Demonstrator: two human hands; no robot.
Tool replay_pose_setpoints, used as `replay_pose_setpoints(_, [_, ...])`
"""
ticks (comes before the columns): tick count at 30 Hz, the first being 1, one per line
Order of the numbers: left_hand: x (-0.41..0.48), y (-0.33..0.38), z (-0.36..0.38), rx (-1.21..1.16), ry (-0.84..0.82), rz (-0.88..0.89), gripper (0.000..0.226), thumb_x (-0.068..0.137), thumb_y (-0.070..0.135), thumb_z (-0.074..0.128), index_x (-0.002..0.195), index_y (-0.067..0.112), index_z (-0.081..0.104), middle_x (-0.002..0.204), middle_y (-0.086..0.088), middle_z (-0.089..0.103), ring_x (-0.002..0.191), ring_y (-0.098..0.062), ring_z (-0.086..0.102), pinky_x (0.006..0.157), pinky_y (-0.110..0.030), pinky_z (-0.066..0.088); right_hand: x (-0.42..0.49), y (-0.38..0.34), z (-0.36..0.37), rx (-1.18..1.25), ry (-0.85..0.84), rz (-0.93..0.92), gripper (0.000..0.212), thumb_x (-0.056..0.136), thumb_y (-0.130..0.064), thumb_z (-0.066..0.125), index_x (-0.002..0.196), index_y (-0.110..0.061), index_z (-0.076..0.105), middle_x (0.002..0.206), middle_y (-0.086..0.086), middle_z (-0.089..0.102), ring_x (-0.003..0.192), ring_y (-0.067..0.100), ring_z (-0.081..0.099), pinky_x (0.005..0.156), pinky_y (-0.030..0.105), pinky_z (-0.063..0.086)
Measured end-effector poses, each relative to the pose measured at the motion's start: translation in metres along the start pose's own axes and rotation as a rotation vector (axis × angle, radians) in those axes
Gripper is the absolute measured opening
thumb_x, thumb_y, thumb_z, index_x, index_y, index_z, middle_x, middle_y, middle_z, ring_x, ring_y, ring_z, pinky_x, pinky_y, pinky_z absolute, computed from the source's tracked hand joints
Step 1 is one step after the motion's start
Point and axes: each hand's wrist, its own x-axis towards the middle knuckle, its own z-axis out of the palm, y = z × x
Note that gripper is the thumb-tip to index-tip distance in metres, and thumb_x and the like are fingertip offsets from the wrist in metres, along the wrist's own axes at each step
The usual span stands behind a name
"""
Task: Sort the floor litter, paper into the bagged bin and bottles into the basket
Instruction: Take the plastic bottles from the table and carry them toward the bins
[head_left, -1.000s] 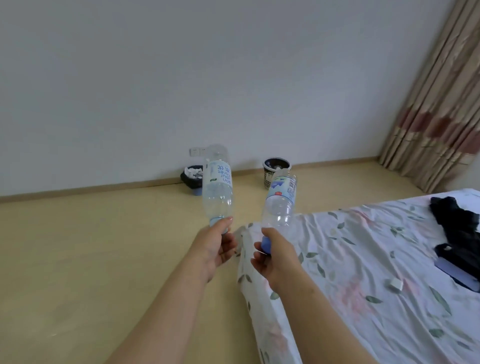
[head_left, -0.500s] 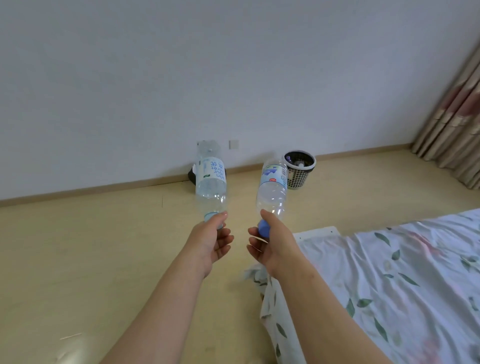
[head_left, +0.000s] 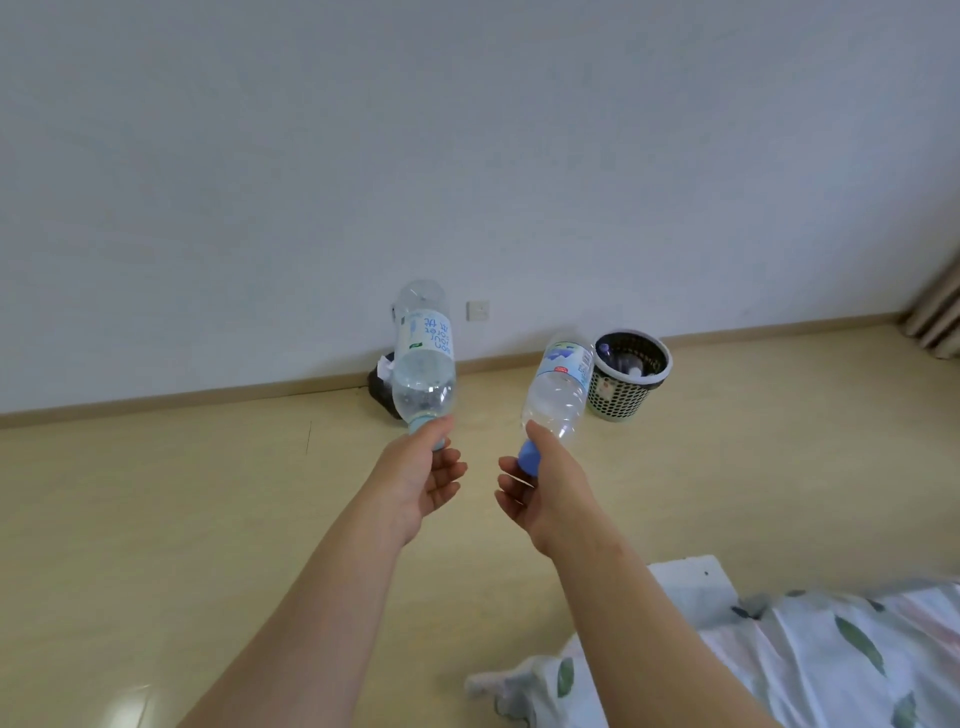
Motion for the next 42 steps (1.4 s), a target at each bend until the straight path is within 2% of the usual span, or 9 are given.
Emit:
replay_pose_setpoints(9, [0.176, 0.075, 0.07, 0.08, -0.116, -0.059, 0.021, 0.088, 0.033, 0.061, 0.082, 0.015, 0.053, 0.067, 0.0, 0.054, 0.063, -0.014, 0.057, 0.058, -0.026, 0.047, 0.157, -0.092, 0.049, 0.052, 0.116, 0.0, 0.02, 0.091, -0.031, 0.057, 0.083, -0.014, 0.05, 0.073, 0.005, 0.057, 0.058, 0.015, 0.049, 0.059, 0.028, 0.046])
replay_pose_setpoints(16, [0.31, 0.139, 0.151, 0.237, -0.197, -0.128, 0.02, 0.09, 0.032, 0.059, 0.083, 0.014, 0.052, 0.068, 0.0, 0.054, 0.063, -0.013, 0.056, 0.06, -0.025, 0.047, 0.266, -0.179, 0.076, 0.161, 0.195, 0.045, 0.017, 0.091, -0.028, 0.058, 0.085, -0.014, 0.051, 0.076, 0.006, 0.056, 0.06, 0.016, 0.05, 0.06, 0.028, 0.046])
replay_pose_setpoints(23, [0.399, 0.138, 0.278, 0.376, -0.337, -0.253, 0.023, 0.09, 0.033, 0.057, 0.078, 0.015, 0.05, 0.067, 0.001, 0.052, 0.062, -0.013, 0.055, 0.058, -0.025, 0.045, 0.354, -0.254, 0.016, 0.275, 0.361, 0.061, 0.017, 0.091, -0.028, 0.058, 0.085, -0.015, 0.05, 0.076, 0.006, 0.056, 0.06, 0.016, 0.05, 0.058, 0.027, 0.046])
replay_pose_setpoints(26, [0.438, 0.14, 0.346, 0.428, -0.379, -0.253, 0.023, 0.091, 0.033, 0.057, 0.077, 0.016, 0.05, 0.066, 0.001, 0.052, 0.062, -0.012, 0.055, 0.06, -0.025, 0.045, 0.403, -0.301, -0.018, 0.291, 0.39, 0.041, 0.018, 0.091, -0.029, 0.058, 0.084, -0.014, 0.051, 0.076, 0.005, 0.055, 0.059, 0.015, 0.05, 0.059, 0.027, 0.046])
replay_pose_setpoints(33, [0.508, 0.16, 0.476, 0.421, -0.374, -0.294, 0.025, 0.089, 0.036, 0.058, 0.077, 0.015, 0.051, 0.062, 0.001, 0.052, 0.056, -0.011, 0.055, 0.056, -0.024, 0.045, 0.486, -0.406, -0.078, 0.229, 0.446, 0.054, 0.018, 0.092, -0.029, 0.057, 0.082, -0.015, 0.05, 0.078, 0.004, 0.055, 0.062, 0.014, 0.05, 0.06, 0.026, 0.046])
replay_pose_setpoints(38, [0.569, 0.161, 0.533, 0.461, -0.348, -0.324, 0.025, 0.089, 0.037, 0.058, 0.08, 0.015, 0.052, 0.065, 0.0, 0.052, 0.061, -0.012, 0.055, 0.06, -0.024, 0.045, 0.546, -0.457, -0.099, 0.227, 0.435, 0.129, 0.018, 0.093, -0.029, 0.055, 0.081, -0.016, 0.051, 0.075, 0.004, 0.057, 0.063, 0.014, 0.05, 0.062, 0.027, 0.045])
replay_pose_setpoints(42, [0.629, 0.155, 0.568, 0.514, -0.32, -0.365, 0.024, 0.089, 0.038, 0.058, 0.085, 0.014, 0.054, 0.067, -0.001, 0.054, 0.063, -0.013, 0.056, 0.06, -0.025, 0.046, 0.604, -0.489, -0.116, 0.195, 0.49, 0.171, 0.021, 0.093, -0.029, 0.055, 0.079, -0.014, 0.05, 0.071, 0.004, 0.056, 0.062, 0.014, 0.05, 0.063, 0.026, 0.046])
